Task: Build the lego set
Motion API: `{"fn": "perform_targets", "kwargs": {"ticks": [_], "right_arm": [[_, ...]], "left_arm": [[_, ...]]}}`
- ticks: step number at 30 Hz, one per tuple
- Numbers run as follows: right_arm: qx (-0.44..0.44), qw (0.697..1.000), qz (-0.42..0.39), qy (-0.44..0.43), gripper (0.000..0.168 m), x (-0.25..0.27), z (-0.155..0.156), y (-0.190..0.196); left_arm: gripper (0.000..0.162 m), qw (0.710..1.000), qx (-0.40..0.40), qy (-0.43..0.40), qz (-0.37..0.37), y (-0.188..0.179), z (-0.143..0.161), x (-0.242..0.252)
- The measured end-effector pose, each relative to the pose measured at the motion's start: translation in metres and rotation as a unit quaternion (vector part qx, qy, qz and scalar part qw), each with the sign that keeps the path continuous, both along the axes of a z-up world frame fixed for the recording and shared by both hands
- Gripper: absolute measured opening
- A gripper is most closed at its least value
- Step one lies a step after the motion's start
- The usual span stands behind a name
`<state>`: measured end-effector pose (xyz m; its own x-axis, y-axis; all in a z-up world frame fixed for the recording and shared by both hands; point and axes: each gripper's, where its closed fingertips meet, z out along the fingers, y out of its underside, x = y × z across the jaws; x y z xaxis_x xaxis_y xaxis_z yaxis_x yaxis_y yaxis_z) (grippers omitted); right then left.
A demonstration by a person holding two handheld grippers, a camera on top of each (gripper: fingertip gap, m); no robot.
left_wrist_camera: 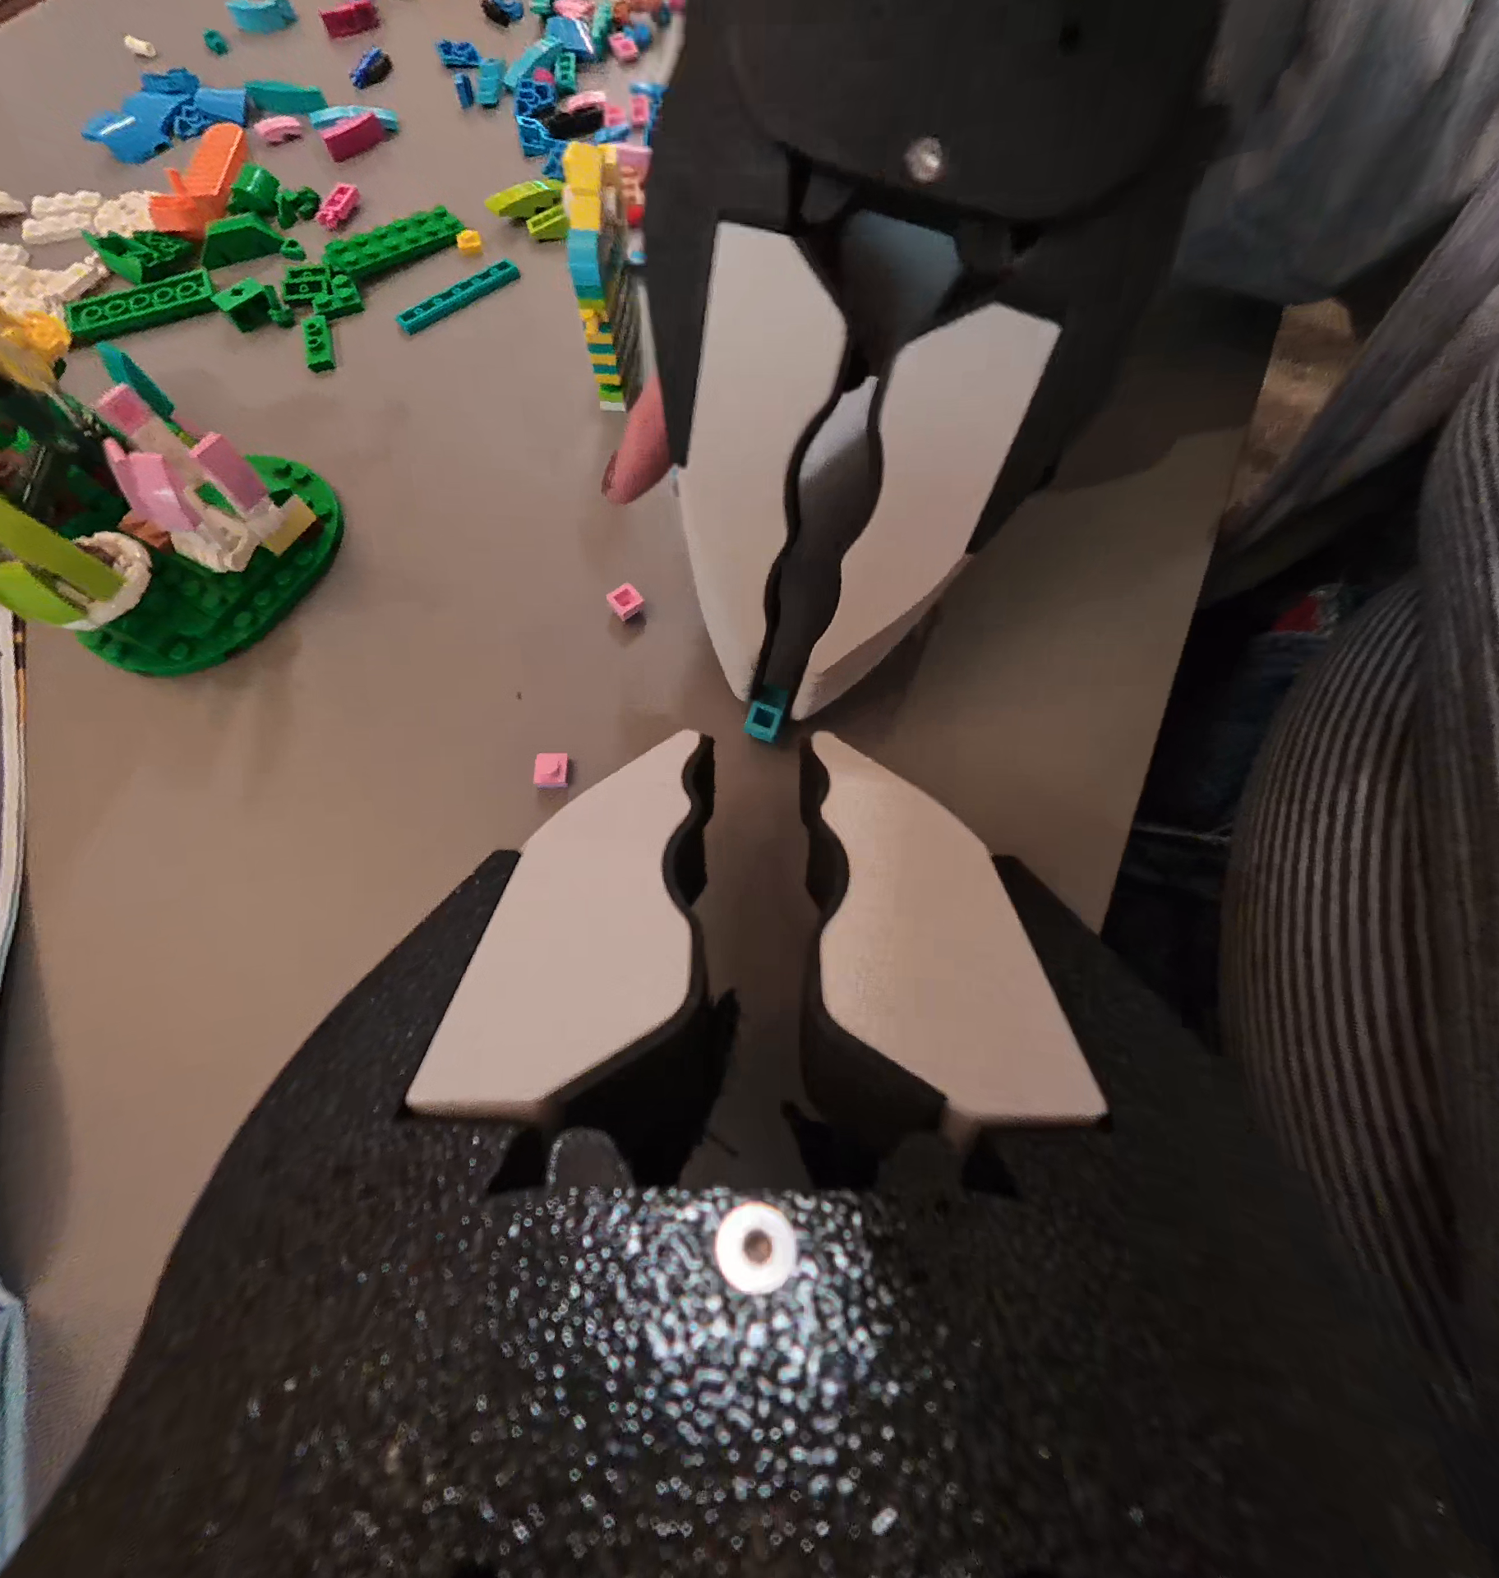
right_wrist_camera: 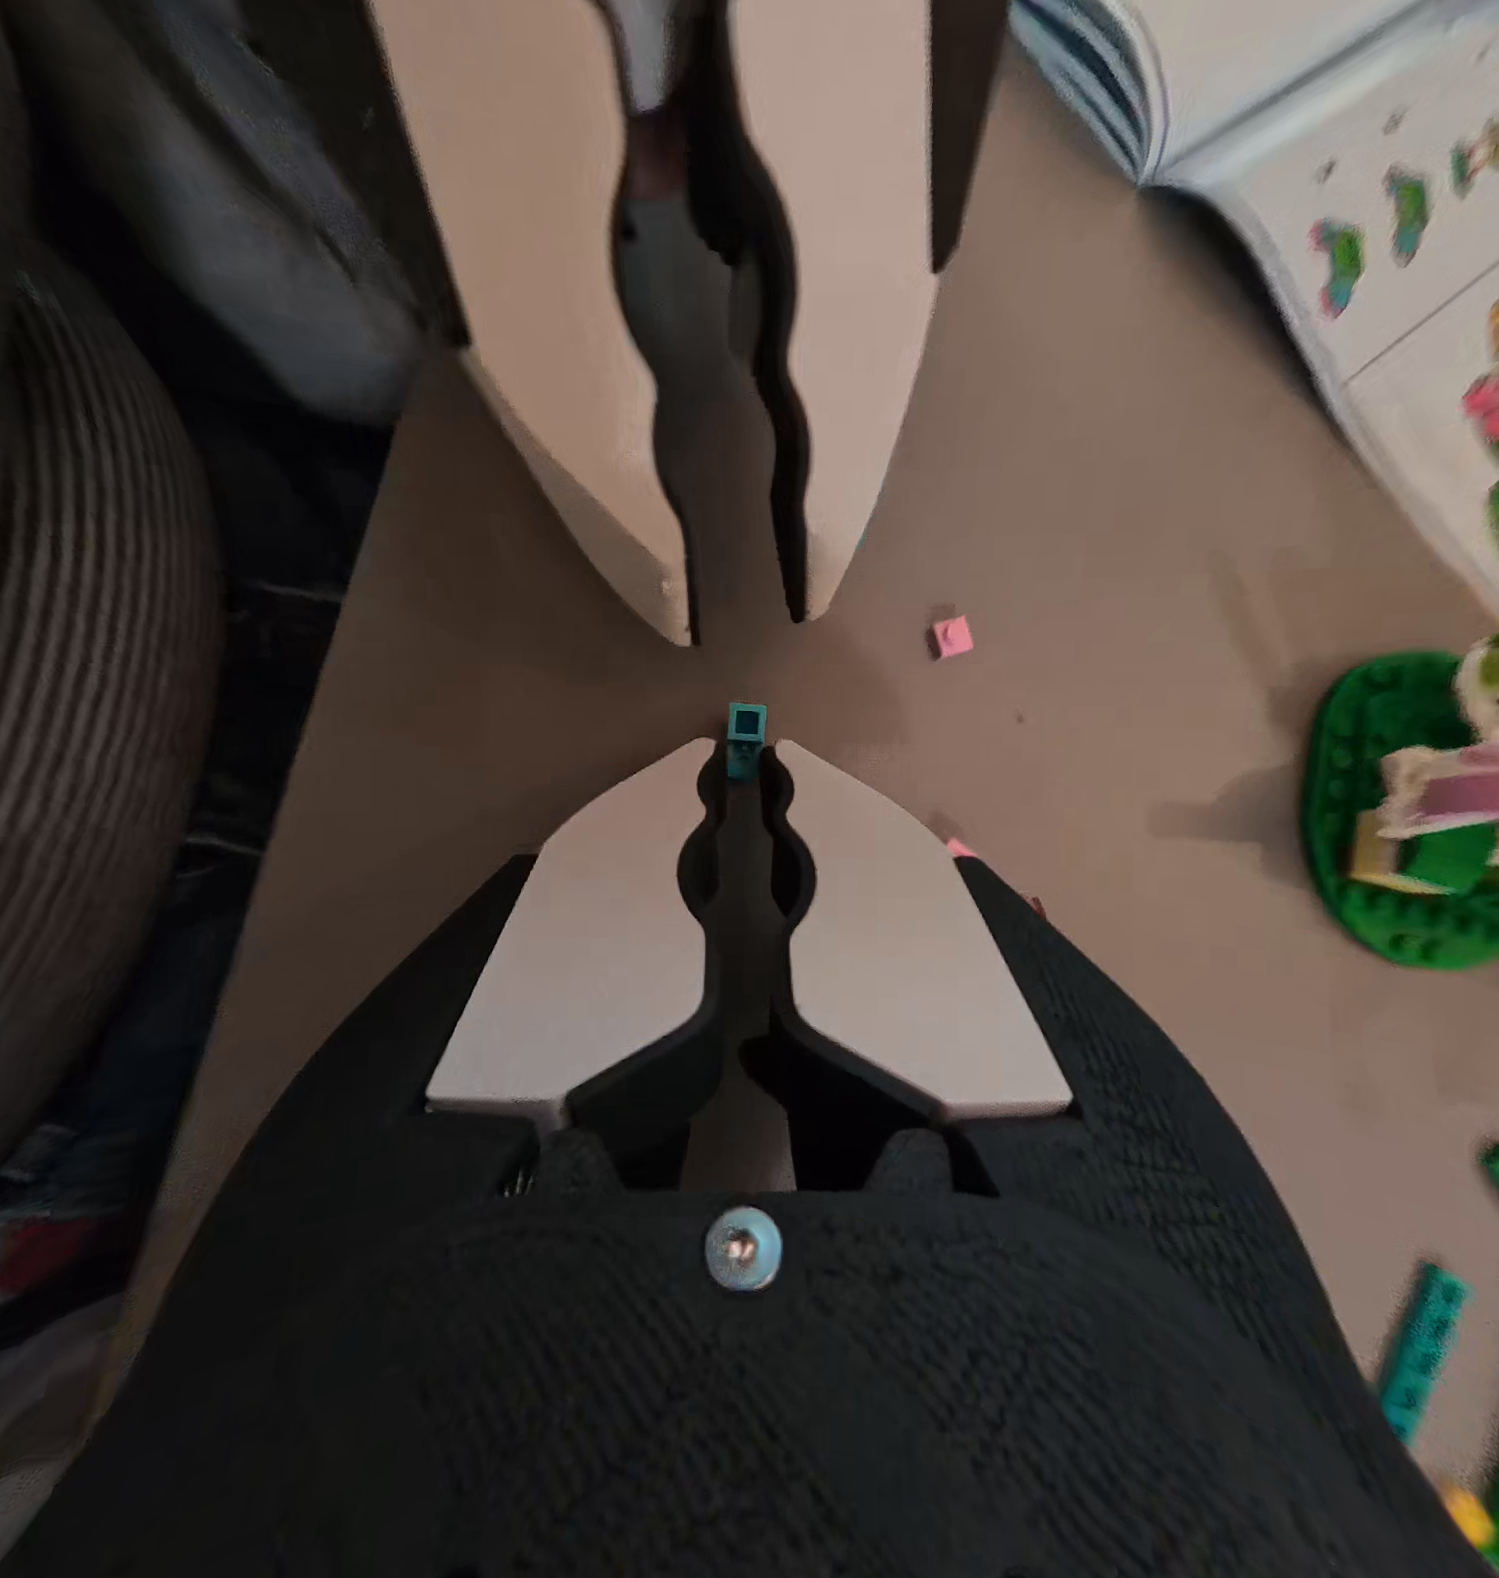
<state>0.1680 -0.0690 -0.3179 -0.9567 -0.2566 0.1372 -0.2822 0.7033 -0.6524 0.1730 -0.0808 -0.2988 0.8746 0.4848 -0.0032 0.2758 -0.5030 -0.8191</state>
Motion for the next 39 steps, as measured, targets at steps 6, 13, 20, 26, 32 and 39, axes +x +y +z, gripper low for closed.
{"fn": "perform_targets", "kwargs": {"ticks": [6,13,20,26,32,39], "right_arm": [[-0.114,0.950,0.128,0.261,0.006,0.006,0.020,-0.012],[-0.139,0.900,0.154,0.384,0.006,0.002,0.029,-0.015],[-0.143,0.929,0.133,0.314,0.007,0.006,0.028,-0.014],[-0.073,0.996,0.044,0.039,0.015,0.010,0.018,-0.005],[-0.020,0.999,0.037,-0.011,0.010,0.015,0.007,-0.003],[-0.012,0.999,0.033,-0.034,0.010,0.016,0.005,-0.005]], "left_arm": [[0.027,0.998,0.041,-0.043,0.027,-0.002,0.000,-0.002],[0.011,0.994,0.088,-0.055,0.024,0.002,0.009,-0.001],[0.004,0.997,0.068,-0.037,0.019,0.000,0.007,-0.002],[0.003,1.000,-0.003,-0.008,-0.024,0.002,-0.004,0.005],[0.003,0.997,-0.064,0.006,-0.046,0.001,-0.019,0.009],[0.004,0.997,-0.067,-0.001,-0.048,-0.004,-0.021,0.013]]}}
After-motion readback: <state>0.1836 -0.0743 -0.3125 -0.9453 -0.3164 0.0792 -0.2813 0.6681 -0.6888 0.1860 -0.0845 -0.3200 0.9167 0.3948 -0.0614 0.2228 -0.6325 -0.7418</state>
